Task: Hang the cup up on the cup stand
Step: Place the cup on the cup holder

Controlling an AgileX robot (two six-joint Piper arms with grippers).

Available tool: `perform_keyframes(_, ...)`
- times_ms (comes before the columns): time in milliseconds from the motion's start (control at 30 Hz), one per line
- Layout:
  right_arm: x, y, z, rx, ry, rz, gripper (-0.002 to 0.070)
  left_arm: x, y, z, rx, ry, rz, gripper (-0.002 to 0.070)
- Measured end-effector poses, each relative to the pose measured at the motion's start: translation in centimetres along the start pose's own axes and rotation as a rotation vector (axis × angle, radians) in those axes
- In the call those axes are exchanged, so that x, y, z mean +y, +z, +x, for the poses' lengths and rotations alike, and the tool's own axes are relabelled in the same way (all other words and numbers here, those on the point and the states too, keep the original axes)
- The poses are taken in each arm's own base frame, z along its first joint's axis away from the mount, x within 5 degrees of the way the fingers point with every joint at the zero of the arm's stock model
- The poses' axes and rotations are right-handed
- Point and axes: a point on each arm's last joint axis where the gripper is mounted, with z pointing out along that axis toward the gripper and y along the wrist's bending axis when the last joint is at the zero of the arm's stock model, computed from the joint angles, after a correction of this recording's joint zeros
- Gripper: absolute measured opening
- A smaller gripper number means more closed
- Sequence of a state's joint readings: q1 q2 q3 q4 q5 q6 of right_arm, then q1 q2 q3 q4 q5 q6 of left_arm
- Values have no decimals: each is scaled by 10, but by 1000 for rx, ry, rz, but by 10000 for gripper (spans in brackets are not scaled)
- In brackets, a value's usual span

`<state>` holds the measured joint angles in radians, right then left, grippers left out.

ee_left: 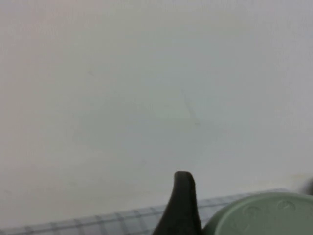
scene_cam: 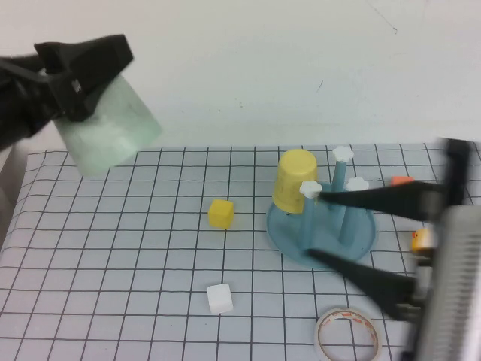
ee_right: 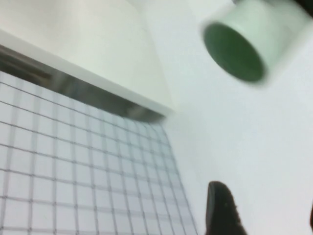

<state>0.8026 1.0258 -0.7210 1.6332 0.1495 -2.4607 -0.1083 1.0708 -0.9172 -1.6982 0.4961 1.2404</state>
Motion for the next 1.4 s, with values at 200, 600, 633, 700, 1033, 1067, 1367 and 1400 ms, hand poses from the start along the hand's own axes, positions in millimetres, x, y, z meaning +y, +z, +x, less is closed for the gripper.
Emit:
perform_keyframes(200, 2, -48, 29, 205, 130, 250, 365, 11, 0, -12, -61, 110, -142, 543)
perform_keyframes(600, 11, -101, 84, 588, 338, 616, 366, 1, 62, -17, 47, 355, 196, 542)
perform_keyframes(633, 13, -102, 86, 608, 339, 623, 366, 2, 71, -15, 56, 357, 210, 542)
perform_keyframes(700, 14, -104, 90, 635, 336, 635, 366, -2, 97, -15, 70, 367, 261, 541)
perform_keyframes(1033, 15, -104, 91, 641, 335, 635, 366, -27, 199, 34, 146, 430, 454, 540)
perform_keyframes(1067, 15, -104, 91, 641, 335, 635, 366, -29, 209, 41, 155, 438, 472, 540)
perform_keyframes(1367, 15, -104, 91, 641, 335, 635, 366, -15, 281, 104, 220, 429, 513, 539)
perform_keyframes(1400, 15, -104, 91, 641, 335, 635, 366, -13, 286, 106, 214, 434, 510, 539)
